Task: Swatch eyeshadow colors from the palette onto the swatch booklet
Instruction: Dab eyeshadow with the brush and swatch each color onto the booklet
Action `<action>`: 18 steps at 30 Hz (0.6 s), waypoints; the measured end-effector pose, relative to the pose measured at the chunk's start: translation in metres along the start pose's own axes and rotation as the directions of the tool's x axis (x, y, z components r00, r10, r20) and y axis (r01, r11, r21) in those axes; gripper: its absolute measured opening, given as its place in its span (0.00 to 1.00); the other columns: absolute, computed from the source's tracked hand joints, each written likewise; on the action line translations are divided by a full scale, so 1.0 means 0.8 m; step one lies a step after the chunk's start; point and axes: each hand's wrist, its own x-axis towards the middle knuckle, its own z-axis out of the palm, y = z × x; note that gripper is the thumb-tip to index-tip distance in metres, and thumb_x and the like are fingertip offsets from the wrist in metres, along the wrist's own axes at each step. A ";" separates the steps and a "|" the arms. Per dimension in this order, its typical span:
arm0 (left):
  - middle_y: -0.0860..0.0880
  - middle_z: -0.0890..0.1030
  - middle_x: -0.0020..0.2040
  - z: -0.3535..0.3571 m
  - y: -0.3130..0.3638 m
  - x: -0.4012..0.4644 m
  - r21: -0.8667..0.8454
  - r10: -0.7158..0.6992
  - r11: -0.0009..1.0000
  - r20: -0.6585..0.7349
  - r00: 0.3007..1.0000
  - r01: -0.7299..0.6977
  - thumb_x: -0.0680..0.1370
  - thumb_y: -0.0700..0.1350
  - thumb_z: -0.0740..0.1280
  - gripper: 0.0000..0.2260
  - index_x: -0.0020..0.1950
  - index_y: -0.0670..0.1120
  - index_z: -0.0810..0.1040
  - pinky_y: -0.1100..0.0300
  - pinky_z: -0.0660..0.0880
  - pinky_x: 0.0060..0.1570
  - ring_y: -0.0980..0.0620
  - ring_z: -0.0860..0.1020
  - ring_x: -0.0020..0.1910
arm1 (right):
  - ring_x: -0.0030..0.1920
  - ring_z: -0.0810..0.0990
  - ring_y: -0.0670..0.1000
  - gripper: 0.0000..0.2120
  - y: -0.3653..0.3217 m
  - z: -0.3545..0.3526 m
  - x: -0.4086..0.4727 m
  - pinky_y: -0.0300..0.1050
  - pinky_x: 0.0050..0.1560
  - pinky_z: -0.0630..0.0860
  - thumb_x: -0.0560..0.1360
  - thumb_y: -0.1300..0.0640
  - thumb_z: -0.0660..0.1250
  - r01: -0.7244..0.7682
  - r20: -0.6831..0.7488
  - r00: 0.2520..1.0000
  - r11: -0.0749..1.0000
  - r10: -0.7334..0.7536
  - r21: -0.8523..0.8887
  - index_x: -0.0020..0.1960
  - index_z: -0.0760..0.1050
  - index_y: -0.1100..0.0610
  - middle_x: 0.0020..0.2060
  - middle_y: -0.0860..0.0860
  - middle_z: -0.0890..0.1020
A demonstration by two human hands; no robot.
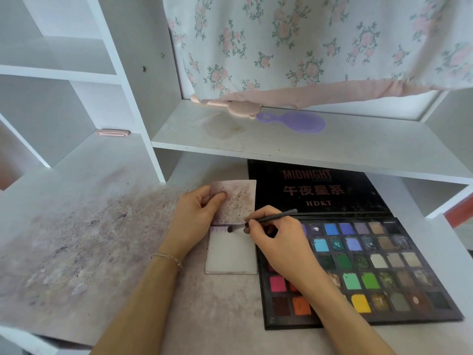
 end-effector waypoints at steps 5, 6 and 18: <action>0.47 0.84 0.39 0.000 0.000 0.000 0.016 -0.005 1.000 -0.013 1.000 0.005 0.76 0.42 0.65 0.06 0.43 0.49 0.80 0.56 0.79 0.44 0.46 0.82 0.42 | 0.39 0.81 0.43 0.10 0.000 -0.005 0.000 0.34 0.40 0.77 0.75 0.63 0.63 0.090 -0.191 0.980 0.980 -0.055 0.179 0.42 0.77 0.50 0.35 0.48 0.82; 0.45 0.84 0.40 0.000 -0.001 0.000 0.023 -0.004 1.000 -0.015 1.000 0.005 0.76 0.42 0.65 0.06 0.43 0.47 0.80 0.53 0.79 0.45 0.43 0.81 0.42 | 0.40 0.81 0.43 0.12 0.001 -0.006 0.000 0.33 0.41 0.76 0.75 0.64 0.62 0.105 -0.227 0.972 0.971 -0.054 0.215 0.42 0.77 0.49 0.35 0.47 0.82; 0.43 0.83 0.41 0.000 -0.003 0.000 0.086 0.016 0.996 -0.036 0.999 -0.013 0.76 0.44 0.64 0.07 0.45 0.43 0.80 0.48 0.78 0.45 0.42 0.81 0.42 | 0.37 0.79 0.43 0.10 0.001 -0.056 -0.016 0.31 0.36 0.75 0.76 0.63 0.61 0.120 -0.347 0.938 0.956 -0.021 0.267 0.43 0.76 0.49 0.37 0.45 0.83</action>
